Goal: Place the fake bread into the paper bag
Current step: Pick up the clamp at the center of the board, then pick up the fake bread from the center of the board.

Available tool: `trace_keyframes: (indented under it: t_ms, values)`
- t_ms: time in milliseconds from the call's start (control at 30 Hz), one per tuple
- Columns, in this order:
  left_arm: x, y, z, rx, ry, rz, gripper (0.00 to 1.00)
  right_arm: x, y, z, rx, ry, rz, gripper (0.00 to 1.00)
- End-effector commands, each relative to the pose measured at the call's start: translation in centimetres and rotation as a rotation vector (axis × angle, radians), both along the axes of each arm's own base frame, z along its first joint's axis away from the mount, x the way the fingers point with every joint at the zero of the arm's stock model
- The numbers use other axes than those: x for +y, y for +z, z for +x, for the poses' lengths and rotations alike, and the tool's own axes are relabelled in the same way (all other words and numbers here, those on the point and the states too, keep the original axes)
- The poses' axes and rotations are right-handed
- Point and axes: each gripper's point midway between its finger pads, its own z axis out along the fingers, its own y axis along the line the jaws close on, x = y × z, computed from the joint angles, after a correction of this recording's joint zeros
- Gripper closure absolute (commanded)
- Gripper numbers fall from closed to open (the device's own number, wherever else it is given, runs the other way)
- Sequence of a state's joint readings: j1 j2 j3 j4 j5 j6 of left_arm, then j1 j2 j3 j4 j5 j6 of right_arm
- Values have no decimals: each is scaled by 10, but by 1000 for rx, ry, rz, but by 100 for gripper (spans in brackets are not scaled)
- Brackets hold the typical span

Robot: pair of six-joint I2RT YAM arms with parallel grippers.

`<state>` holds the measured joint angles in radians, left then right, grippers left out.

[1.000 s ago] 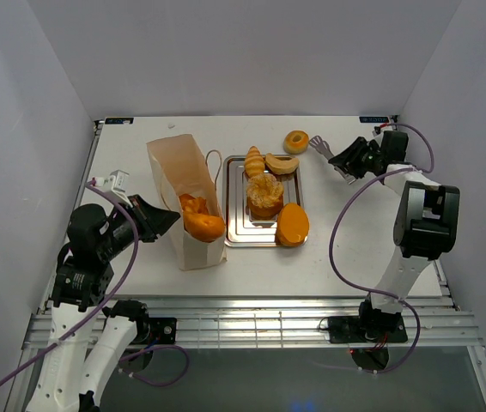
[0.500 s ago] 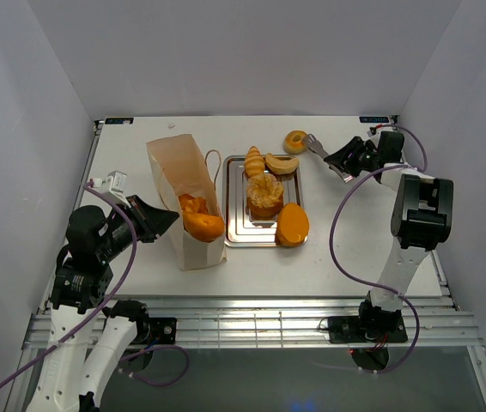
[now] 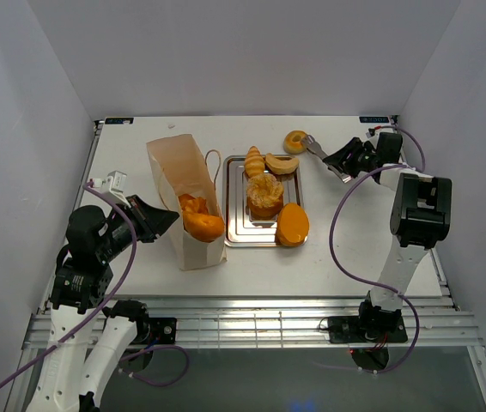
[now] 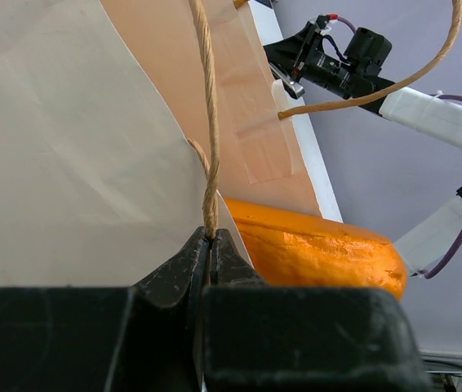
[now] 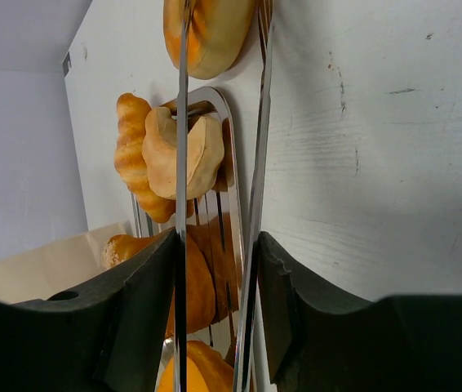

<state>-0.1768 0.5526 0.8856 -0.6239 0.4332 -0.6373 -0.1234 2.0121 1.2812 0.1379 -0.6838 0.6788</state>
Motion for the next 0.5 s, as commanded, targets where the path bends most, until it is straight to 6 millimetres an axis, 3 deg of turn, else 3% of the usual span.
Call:
trace_keyframes:
  t_ms: [0, 300, 467]
  values:
    - [0, 13, -2, -26, 0, -9, 100, 7, 11, 10, -49, 19, 5, 51]
    - [-1, 12, 0, -21, -3, -9, 100, 9, 2, 11, -41, 28, -9, 50]
    - [-1, 13, 0, -22, -4, -10, 100, 12, 6, 14, -56, 35, 9, 59]
